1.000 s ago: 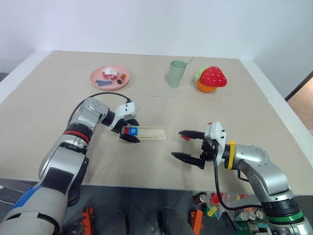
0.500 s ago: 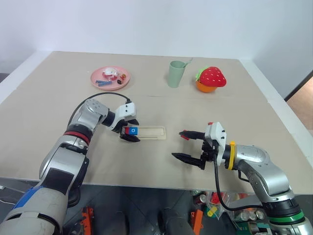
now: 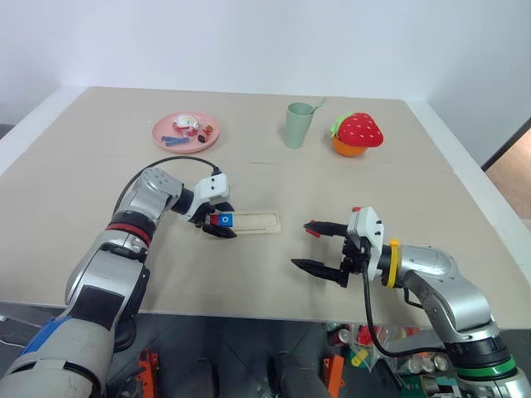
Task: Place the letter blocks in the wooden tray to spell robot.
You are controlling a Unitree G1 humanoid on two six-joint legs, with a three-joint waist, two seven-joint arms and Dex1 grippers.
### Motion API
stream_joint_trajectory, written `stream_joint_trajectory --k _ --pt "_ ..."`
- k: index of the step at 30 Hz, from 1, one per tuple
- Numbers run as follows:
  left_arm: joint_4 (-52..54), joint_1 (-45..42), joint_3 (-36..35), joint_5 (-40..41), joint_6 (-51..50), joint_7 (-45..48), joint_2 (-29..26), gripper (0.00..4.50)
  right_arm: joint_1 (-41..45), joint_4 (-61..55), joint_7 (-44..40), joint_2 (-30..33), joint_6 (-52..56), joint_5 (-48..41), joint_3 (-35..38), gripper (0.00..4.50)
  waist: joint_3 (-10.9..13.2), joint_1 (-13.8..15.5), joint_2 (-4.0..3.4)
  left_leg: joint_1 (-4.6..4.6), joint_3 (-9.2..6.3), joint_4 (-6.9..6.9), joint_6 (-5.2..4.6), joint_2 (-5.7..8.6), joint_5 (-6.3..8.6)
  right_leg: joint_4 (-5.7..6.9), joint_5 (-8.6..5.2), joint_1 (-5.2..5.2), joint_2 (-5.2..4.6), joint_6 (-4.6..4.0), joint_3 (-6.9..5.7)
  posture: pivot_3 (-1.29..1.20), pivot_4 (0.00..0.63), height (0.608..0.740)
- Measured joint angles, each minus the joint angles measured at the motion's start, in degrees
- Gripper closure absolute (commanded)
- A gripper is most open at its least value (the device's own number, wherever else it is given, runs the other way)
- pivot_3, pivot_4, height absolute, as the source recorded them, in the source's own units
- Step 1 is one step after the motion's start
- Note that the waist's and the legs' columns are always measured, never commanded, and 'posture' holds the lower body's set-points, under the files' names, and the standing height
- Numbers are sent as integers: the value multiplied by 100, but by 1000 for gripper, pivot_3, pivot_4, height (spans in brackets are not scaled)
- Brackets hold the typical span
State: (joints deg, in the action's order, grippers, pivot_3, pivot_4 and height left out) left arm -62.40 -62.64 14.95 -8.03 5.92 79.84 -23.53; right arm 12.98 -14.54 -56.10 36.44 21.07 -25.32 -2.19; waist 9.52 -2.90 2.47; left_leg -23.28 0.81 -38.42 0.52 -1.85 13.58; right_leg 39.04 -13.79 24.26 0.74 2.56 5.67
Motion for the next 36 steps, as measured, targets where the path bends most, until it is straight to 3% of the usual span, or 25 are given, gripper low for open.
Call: stream_joint_trajectory --k 10,15,36 --pt "395 146 268 -44 1355 790 -233 1307 134 -13 2 0 51 -38 -2 0 0 20 0 -6 1 1 0 1 0 -2 -2 2 -4 1 -1 0 150 740" --pt "498 142 411 -20 1550 1125 -128 1307 149 -14 2 0 82 -40 -2 0 0 22 0 -9 1 1 -1 6 1 -5 -6 2 -9 7 0 0 150 740" --pt "487 -268 726 -317 804 750 815 1307 28 -120 29 -4 68 -29 -2 0 2 28 2 -14 -9 -3 -1 21 1 -5 -10 -3 -8 16 16 0 150 740"
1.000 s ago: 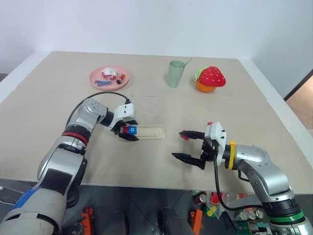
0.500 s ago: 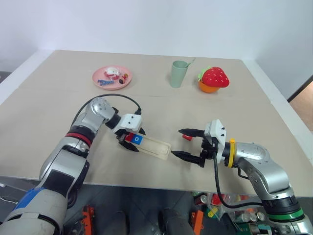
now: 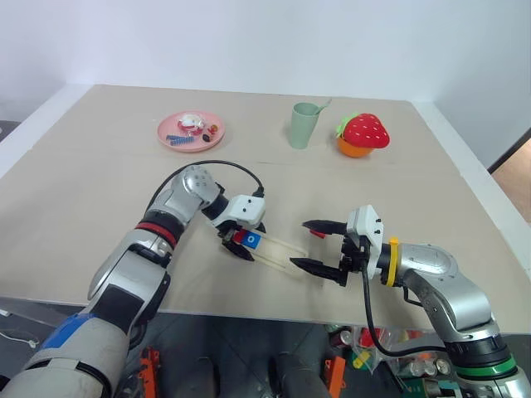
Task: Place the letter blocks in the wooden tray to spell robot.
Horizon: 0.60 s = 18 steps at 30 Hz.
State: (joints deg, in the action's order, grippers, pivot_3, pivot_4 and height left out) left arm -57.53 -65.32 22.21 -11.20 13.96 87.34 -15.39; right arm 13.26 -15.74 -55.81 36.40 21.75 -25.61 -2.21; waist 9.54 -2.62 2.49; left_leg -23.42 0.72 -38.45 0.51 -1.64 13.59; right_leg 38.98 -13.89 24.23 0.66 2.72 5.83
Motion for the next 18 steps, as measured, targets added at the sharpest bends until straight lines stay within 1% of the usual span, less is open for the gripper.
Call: stream_joint_trajectory --k 4,12,14,15,18 --pt "-40 -43 14 -16 -86 -144 105 1307 -17 0 -3 0 -45 5 0 0 1 -1 0 -1 -2 3 0 -1 0 0 -1 3 3 1 -1 0 150 740" --pt "21 -33 53 -42 -307 -180 123 1307 -81 2 -5 -1 -107 17 0 0 1 -7 0 0 -3 3 0 0 0 0 -2 1 3 0 2 0 150 740" --pt "85 -9 53 -45 -358 -184 121 291 -122 5 -3 -2 -114 18 0 0 1 -7 0 0 -2 2 0 0 0 0 -2 1 3 0 2 0 150 740" --pt "135 8 55 -60 -388 -208 120 65 -128 10 2 -5 -114 19 0 0 1 -7 0 0 -3 2 0 0 0 0 -2 1 3 0 2 0 150 740" --pt "270 36 54 -85 -440 -268 111 65 -129 17 32 -7 -124 21 0 0 1 -6 -1 0 -4 4 0 -1 0 0 -3 1 3 1 1 0 150 740"
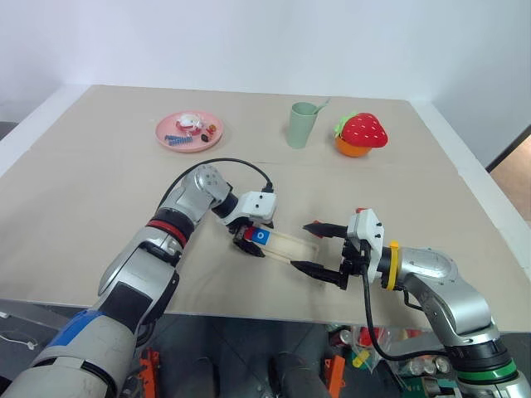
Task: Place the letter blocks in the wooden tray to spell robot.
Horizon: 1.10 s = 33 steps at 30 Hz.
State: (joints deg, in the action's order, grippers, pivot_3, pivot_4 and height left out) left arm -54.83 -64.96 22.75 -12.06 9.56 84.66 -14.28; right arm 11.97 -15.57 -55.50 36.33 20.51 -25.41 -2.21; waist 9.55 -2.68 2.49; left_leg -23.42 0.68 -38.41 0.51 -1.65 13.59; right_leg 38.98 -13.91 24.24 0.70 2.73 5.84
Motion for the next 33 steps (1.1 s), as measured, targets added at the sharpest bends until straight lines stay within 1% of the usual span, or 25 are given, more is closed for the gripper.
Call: stream_joint_trajectory --k 7,11,13,16,19,22,24,29,33 --pt "365 147 -4 36 -234 70 -89 65 -20 17 153 -11 -43 -16 90 0 1 0 0 -1 0 0 0 0 0 0 -2 0 -1 0 0 0 150 740" --pt "588 158 -60 179 -410 214 -331 65 -46 16 311 -58 -11 -73 261 0 3 -9 -4 0 0 2 0 -2 0 1 -1 3 2 -2 0 0 150 740" --pt "779 162 -192 395 -627 346 -458 65 -46 14 375 -75 43 -134 325 0 4 -8 -4 -1 -3 2 0 -3 0 1 -1 3 2 -2 -2 0 150 740" --pt "1382 247 -535 995 -1286 635 -734 65 -56 8 547 -138 202 -273 515 0 7 -10 -8 -2 -1 3 0 -5 0 1 -3 5 1 -4 -1 0 150 740" --pt "2107 566 -964 1547 -1919 697 -984 65 -76 4 668 -138 283 -307 630 0 7 -7 -10 -1 -2 5 0 -8 0 1 -6 5 1 -6 -4 0 150 740" --pt "2995 1316 -1289 2094 -2474 541 -1094 65 -71 16 812 -140 318 -302 701 0 7 -10 -12 0 -2 6 0 -12 0 2 -7 5 1 -8 -3 0 150 740" --pt "3547 1876 -1474 2357 -2619 277 -1101 65 -37 57 870 -146 342 -285 713 0 8 -11 -12 0 -3 5 0 -14 0 3 -6 5 1 -9 -4 0 150 740" --pt "4901 3386 -1882 2674 -2530 -712 -1094 65 103 291 1056 -172 371 -126 668 0 8 -7 -13 7 -2 3 3 -14 -2 5 -2 0 -2 -12 0 0 150 740" --pt "5732 4190 -1977 2864 -2583 -1312 -1120 65 255 497 1074 -179 372 -11 641 0 8 -4 -13 9 0 1 9 -14 -6 5 3 -3 -3 -11 -1 0 150 740"
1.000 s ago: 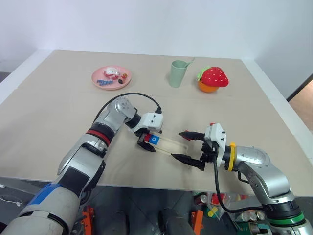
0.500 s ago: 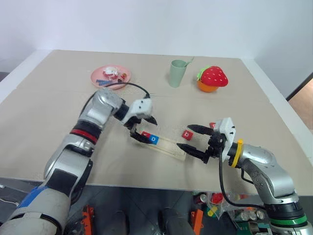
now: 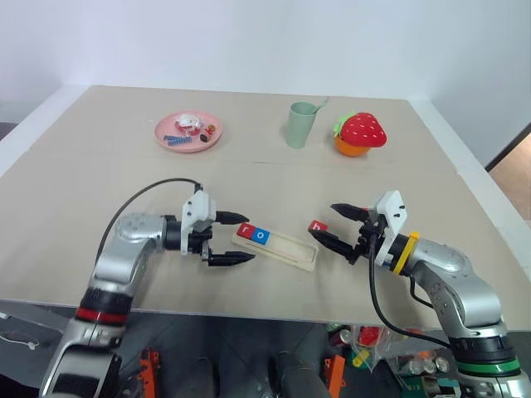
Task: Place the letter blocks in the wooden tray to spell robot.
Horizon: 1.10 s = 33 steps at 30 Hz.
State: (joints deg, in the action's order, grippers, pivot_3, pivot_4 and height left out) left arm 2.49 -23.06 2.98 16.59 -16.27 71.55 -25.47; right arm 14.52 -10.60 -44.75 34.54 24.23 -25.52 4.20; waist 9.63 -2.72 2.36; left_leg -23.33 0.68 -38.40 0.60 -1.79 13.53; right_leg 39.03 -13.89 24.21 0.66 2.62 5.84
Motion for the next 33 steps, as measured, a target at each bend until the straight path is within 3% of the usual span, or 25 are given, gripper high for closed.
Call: stream_joint_trajectory --k 7,14,19,33 --pt "726 704 -71 204 -39 -419 -308 65 208 364 -14 -4 -18 201 -153 0 0 1 0 4 6 1 0 0 -1 0 1 -1 1 -2 1 0 150 740" --pt "739 593 -45 243 96 -505 -541 65 275 407 -112 -19 -61 218 -164 0 1 1 -1 4 7 1 0 1 -1 -2 0 -1 1 -2 0 0 150 740" --pt "664 463 189 260 399 60 -969 65 152 419 -110 58 -178 460 -185 0 1 1 -2 4 15 7 0 1 -1 -4 -3 3 0 -4 4 0 150 740" --pt "1291 1004 277 674 218 -566 -660 65 166 472 144 58 -129 721 -170 0 2 -2 -3 4 15 8 0 -2 0 -4 -4 4 1 -3 8 0 150 740"
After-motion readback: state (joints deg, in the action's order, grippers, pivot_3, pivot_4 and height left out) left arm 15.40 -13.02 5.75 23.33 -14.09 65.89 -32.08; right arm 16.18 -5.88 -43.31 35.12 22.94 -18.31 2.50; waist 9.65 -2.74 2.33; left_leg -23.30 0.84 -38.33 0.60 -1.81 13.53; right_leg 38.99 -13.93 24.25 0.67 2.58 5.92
